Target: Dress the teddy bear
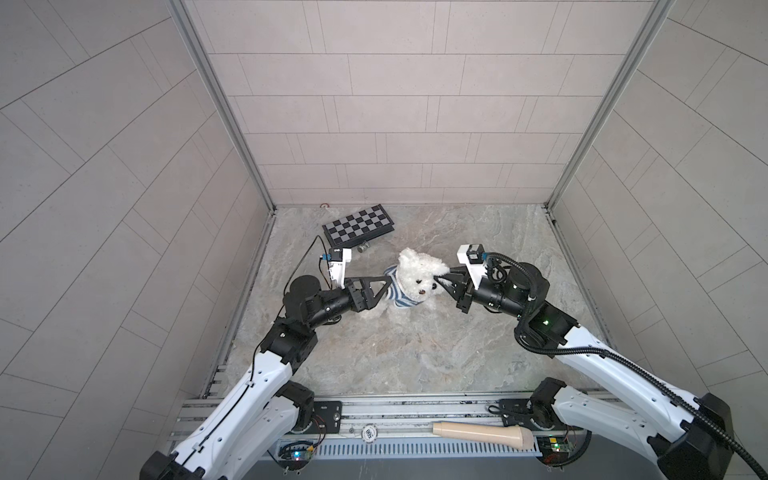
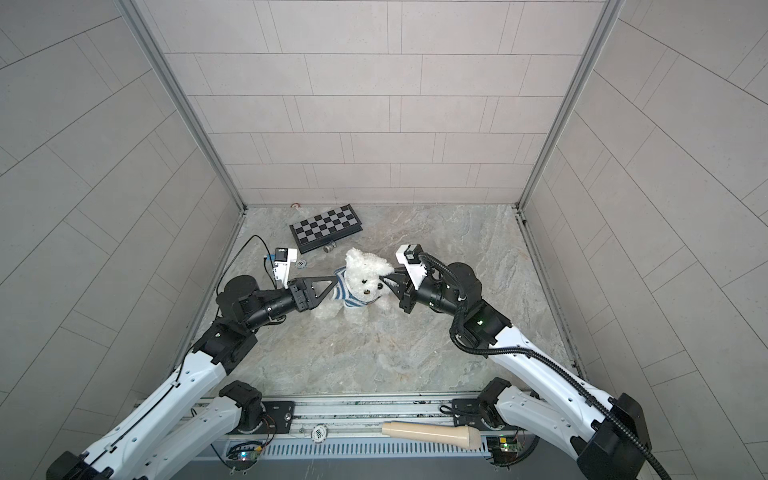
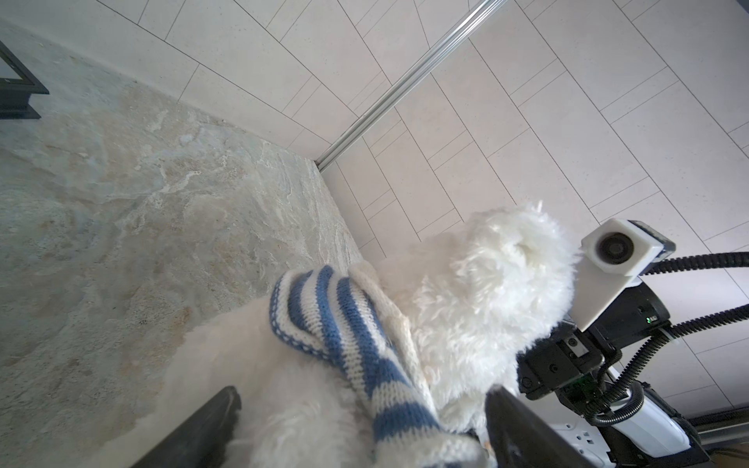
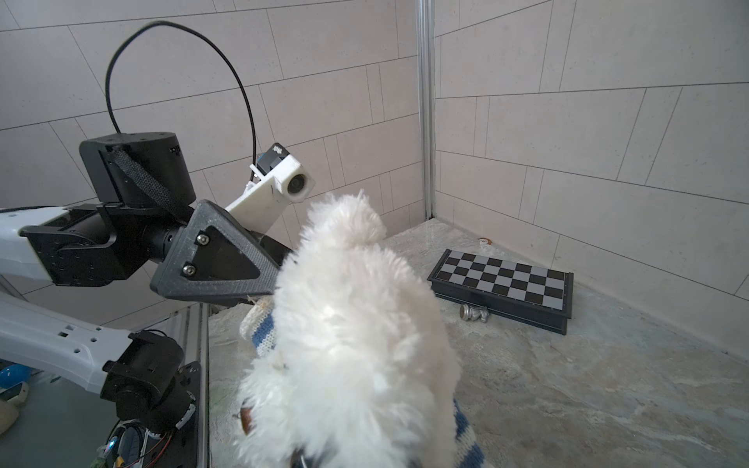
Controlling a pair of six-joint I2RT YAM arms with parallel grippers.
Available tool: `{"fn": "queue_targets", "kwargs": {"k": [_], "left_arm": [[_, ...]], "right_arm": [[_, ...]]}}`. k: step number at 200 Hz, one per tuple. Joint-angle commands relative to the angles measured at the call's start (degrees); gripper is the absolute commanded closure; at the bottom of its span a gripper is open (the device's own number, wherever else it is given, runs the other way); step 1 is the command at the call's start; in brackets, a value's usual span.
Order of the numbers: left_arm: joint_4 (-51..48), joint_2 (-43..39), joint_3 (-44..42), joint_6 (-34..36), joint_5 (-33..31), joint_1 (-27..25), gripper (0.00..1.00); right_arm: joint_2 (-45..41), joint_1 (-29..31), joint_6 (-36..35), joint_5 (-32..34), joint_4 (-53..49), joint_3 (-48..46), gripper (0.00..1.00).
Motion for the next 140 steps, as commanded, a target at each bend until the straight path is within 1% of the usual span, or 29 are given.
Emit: {"fn": "queue_targets", "kwargs": {"k": [1, 15, 32, 50, 90, 101, 111, 119, 124, 133, 140], "left_arm": [[2.8, 0.1, -0.9, -0.5, 0.0, -1.2, 0.06], [2.7, 0.5, -1.1, -0.5, -0.6, -2.3, 0.09], [3.2, 0.5, -1.4, -0.8, -1.3, -3.1, 0.15], [3.3, 0.6, -1.3, -1.0, -1.8, -3.4, 0.24], [3.5, 1.7, -0.5, -0.7, -2.5, -3.5, 0.68], [3.6, 2.0, -0.2, -0.3, -2.8, -3.4, 0.78], [3.9, 2.3, 0.1, 0.1, -2.9, -3.4, 0.84], [3.8, 2.4, 0.5, 0.8, -3.2, -3.4, 0.88], [3.2, 2.6, 0.9, 1.5, -3.5, -3.4, 0.9], [1.4, 2.9, 1.9, 3.5, -4.3, -3.4, 0.94], [0.2, 3.3, 2.7, 5.0, -4.9, -3.4, 0.97]], "right_arm": [[-1.8, -0.3, 1.2, -0.1, 7.0, -0.3, 1.0], [-1.6, -0.3, 1.4, 0.5, 7.4, -0.5, 1.0], [-1.6, -0.3, 1.8, 0.8, 8.7, -1.2, 1.0], [-1.6, -0.3, 1.7, 0.4, 8.8, -1.4, 1.0], [-1.7, -0.3, 0.3, -1.0, 8.4, -2.3, 1.0], [-1.9, -0.3, -0.7, -1.4, 8.6, -3.0, 1.0], [-2.3, -0.3, -1.4, -1.4, 9.3, -4.1, 1.0], [-2.8, -0.3, -2.1, -1.3, 9.7, -5.1, 0.96], [-2.9, -0.3, -2.6, -1.3, 9.6, -5.5, 0.91], [-3.2, -0.2, -3.4, -1.5, 9.1, -5.5, 0.75], [-3.3, -0.2, -3.9, -2.0, 8.5, -5.6, 0.64]]}}
